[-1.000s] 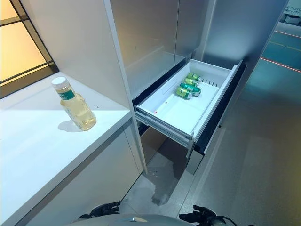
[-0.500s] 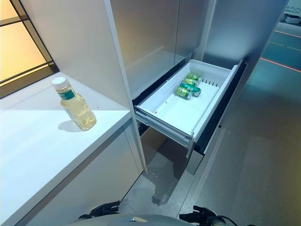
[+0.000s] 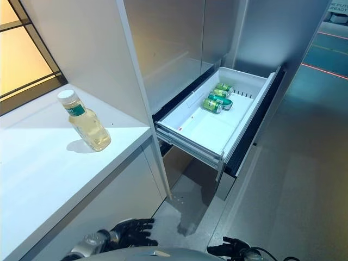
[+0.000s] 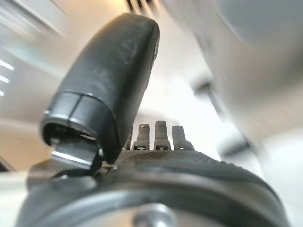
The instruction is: Put drinks into fridge and close the fridge
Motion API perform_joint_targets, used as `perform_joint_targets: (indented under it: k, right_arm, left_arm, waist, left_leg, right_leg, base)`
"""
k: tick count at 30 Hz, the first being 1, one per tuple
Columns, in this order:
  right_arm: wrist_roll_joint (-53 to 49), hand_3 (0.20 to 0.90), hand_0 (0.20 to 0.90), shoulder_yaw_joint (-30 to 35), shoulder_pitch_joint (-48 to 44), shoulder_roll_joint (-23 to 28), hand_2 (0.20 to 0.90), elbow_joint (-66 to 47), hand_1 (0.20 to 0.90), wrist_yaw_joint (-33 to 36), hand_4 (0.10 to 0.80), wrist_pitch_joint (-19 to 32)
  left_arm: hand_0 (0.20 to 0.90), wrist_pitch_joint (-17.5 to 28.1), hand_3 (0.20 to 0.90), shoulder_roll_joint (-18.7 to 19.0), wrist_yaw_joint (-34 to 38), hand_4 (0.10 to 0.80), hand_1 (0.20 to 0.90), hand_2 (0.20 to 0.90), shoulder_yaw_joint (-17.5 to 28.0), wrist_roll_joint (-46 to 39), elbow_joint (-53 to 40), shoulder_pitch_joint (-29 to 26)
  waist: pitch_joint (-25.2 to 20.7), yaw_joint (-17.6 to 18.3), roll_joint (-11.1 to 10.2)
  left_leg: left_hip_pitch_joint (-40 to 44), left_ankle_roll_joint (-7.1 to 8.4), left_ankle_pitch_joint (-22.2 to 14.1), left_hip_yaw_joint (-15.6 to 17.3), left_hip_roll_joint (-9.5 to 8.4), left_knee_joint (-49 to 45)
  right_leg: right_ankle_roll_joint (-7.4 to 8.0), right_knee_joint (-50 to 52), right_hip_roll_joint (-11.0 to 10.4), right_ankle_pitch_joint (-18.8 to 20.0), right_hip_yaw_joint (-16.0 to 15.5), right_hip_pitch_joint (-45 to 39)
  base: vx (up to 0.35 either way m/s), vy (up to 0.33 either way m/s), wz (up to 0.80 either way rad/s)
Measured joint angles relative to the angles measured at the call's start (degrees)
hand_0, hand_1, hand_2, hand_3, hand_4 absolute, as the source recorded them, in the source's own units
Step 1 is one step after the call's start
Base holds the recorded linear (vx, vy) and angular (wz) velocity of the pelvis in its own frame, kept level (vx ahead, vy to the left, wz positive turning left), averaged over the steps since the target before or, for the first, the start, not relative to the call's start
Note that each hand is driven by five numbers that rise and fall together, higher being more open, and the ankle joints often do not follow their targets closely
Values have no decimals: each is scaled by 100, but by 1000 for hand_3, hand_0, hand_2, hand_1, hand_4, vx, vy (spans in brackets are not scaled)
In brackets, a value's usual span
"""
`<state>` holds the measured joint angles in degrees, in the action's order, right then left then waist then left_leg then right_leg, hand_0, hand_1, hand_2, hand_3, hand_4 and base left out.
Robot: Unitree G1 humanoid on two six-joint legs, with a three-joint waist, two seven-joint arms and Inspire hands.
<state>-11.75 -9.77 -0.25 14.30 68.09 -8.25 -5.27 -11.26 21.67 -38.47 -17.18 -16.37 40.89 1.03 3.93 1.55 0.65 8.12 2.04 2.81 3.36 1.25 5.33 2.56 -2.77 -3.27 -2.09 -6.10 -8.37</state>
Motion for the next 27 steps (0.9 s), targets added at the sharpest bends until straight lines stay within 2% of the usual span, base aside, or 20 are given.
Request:
perform_joint_targets:
  k: [3, 5, 8, 10, 12, 14, 16, 17, 19, 21, 22, 24, 27]
  right_arm:
    - [7, 900, 900, 7, 6, 81, 900, -36, 900, -48, 800, 7]
    - [10, 900, 900, 8, 15, 75, 900, -28, 900, -47, 800, 55]
    - [68, 900, 900, 8, 19, 67, 900, 32, 900, -42, 800, 181]
    - [76, 900, 900, 2, 38, 47, 900, 75, 900, -4, 800, 290]
    - [76, 900, 900, -7, 45, 19, 900, 134, 900, 52, 800, 358]
    - [75, 900, 900, -9, 71, 7, 900, 152, 900, 74, 800, 409]
    - [81, 900, 900, -22, 124, -2, 900, 152, 900, 104, 800, 446]
    - [82, 900, 900, -26, 159, -17, 900, 152, 900, 162, 800, 483]
    - [80, 900, 900, -23, 213, -37, 900, 152, 900, 202, 800, 550]
    - [80, 900, 900, -24, 228, -43, 900, 152, 900, 232, 800, 592]
    - [79, 900, 900, -25, 232, -43, 900, 155, 900, 260, 800, 618]
    - [77, 900, 900, -30, 244, -42, 900, 157, 900, 285, 800, 636]
    - [63, 900, 900, -49, 242, -43, 900, 223, 900, 303, 800, 667]
  left_arm:
    - [900, -911, 900, 285, -954, 800, 900, 900, 291, -1281, -1561, -28]
    - [900, -1178, 900, 259, -1256, 800, 900, 900, 599, -2387, -2313, -168]
    - [900, -1215, 900, 104, -1438, 800, 900, 900, 864, -3380, -2996, -372]
    - [900, -985, 900, 74, -1485, 800, 900, 900, 932, -4035, -3733, -530]
    - [900, -620, 900, 86, -1435, 800, 900, 900, 933, -4253, -4152, -648]
    - [900, -41, 900, 124, -1266, 800, 900, 900, 949, -4478, -4594, -816]
    - [900, 627, 900, 308, -850, 800, 900, 900, 963, -4505, -4990, -992]
    - [900, 1161, 900, 417, -454, 800, 900, 900, 993, -4490, -5179, -1154]
    - [900, 1818, 900, 518, 189, 800, 900, 900, 1125, -4427, -5416, -1302]
    - [900, 2539, 900, 538, 925, 800, 900, 900, 1356, -4063, -5553, -1404]
    - [900, 2968, 900, 545, 1493, 800, 900, 900, 1559, -3605, -5592, -1492]
    - [900, 3437, 900, 550, 2261, 800, 900, 900, 1826, -2897, -5598, -1535]
    - [900, 3855, 900, 595, 3391, 800, 900, 900, 2102, -1700, -5601, -1536]
  waist:
    - [48, -17, 67]
    - [49, -21, 75]
    - [46, -27, 82]
    - [50, -23, 85]
    - [49, -22, 86]
    - [50, -21, 92]
    - [49, -19, 94]
    - [45, -21, 101]
    - [44, -23, 103]
    - [31, -21, 119]
    - [29, -36, 121]
    - [9, -89, 121]
    - [-5, -182, 101]
  left_leg:
    - [1, -3, 1, 48, 27, -2]
    - [5, -3, 1, 47, 34, 2]
    - [8, -3, 1, 43, 37, 3]
    - [27, -3, 1, 34, 34, 2]
    - [37, -2, 1, 11, 28, -1]
    - [68, -2, 1, -6, 25, 0]
    - [90, 0, 0, -54, 27, 5]
    - [95, 1, 1, -67, 26, 5]
    - [144, 1, 1, -85, 25, 6]
    - [145, 2, 1, -116, 23, 7]
    - [138, 7, 6, -151, 22, 6]
    - [132, 11, 10, -180, 22, 6]
    - [107, 10, 30, -229, 14, 3]
  right_leg:
    - [15, -29, 0, 40, 52, -2]
    - [16, -36, 5, 42, 52, -3]
    - [12, -49, 8, 45, 51, -13]
    - [12, -159, 9, 98, 46, -98]
    - [9, -230, 10, 131, 31, -151]
    - [7, -242, 12, 135, 10, -196]
    - [8, -245, 15, 134, -4, -216]
    - [8, -246, 13, 133, -33, -233]
    - [10, -247, 14, 131, -46, -306]
    - [11, -252, 13, 129, -66, -307]
    - [10, -271, 14, 129, -94, -312]
    - [9, -273, 15, 129, -107, -312]
    - [9, -273, 13, 129, -156, -311]
  base:
    - [-16, -5, -9]
    - [0, 0, 0]
    - [0, 0, 0]
    - [38, -12, 2]
    - [38, -8, 3]
    - [40, -7, 4]
    - [35, -6, 5]
    - [29, -7, 6]
    - [20, -12, 5]
    - [12, -19, 6]
    - [3, -21, 8]
    - [-4, -21, 6]
    - [-3, -21, 8]
